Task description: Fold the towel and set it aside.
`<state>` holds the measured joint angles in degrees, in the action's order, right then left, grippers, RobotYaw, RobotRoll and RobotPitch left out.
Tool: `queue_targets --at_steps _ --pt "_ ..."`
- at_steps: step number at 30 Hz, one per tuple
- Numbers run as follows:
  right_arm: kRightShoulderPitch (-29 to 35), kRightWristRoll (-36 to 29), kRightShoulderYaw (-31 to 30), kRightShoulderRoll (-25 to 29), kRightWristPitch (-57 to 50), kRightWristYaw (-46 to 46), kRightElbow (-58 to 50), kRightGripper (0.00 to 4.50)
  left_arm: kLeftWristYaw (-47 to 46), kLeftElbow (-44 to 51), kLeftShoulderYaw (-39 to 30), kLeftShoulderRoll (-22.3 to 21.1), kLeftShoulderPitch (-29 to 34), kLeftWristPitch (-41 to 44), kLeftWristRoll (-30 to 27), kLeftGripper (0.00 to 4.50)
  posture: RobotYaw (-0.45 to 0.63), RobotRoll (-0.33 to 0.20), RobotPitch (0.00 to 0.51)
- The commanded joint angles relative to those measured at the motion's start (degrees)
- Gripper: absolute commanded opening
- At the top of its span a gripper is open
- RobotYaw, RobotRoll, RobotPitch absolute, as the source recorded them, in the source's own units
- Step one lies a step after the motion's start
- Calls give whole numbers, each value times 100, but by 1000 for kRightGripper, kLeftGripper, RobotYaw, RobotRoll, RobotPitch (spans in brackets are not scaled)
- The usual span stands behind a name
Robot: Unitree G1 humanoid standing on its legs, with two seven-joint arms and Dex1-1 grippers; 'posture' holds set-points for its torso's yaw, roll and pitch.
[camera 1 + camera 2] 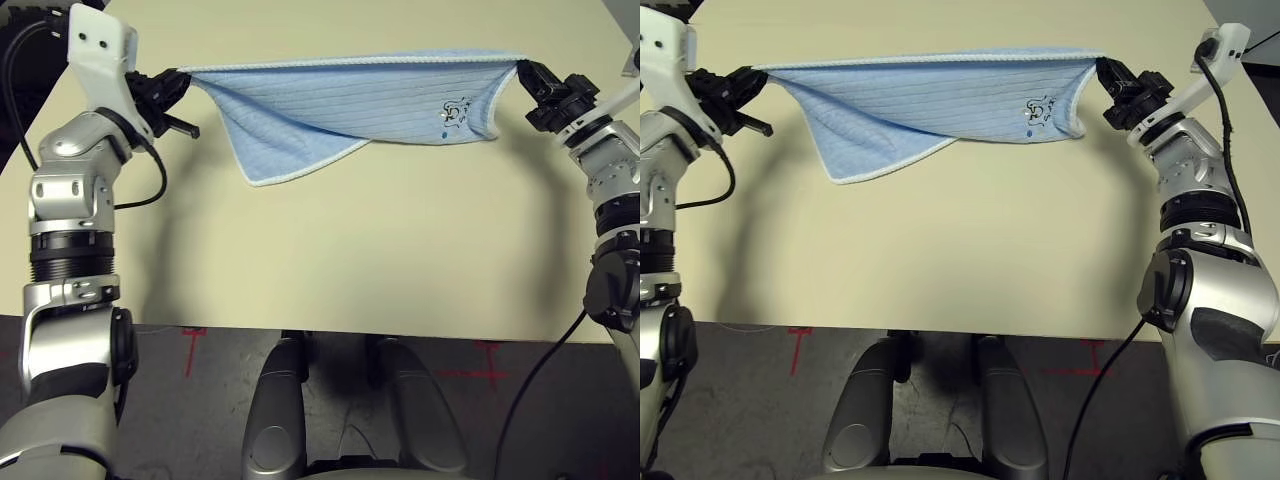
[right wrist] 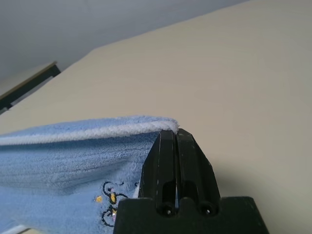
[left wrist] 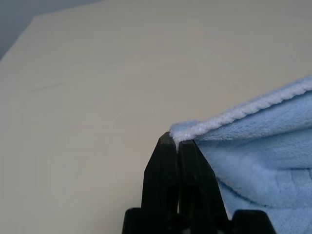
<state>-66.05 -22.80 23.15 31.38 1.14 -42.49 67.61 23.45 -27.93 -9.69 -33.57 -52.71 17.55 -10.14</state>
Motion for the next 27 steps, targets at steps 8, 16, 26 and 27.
queue_targets --at_steps 8,16,26,27 --pt "-1102 418 178 -178 942 1784 604 0 -852 -3436 167 198 -2447 -2186 771 45 19 0 400" --pt "-1755 -276 970 34 1548 1072 505 0 -805 -3653 -421 292 -3069 -4669 306 45 3 0 405" --pt "-270 0 59 239 -318 -2067 -141 0 1998 -377 57 -275 211 -1514 -639 45 0 0 418" --pt "-22 229 -245 299 -258 -2409 -266 0 2182 89 138 -469 593 -1018 -688 45 0 0 418"
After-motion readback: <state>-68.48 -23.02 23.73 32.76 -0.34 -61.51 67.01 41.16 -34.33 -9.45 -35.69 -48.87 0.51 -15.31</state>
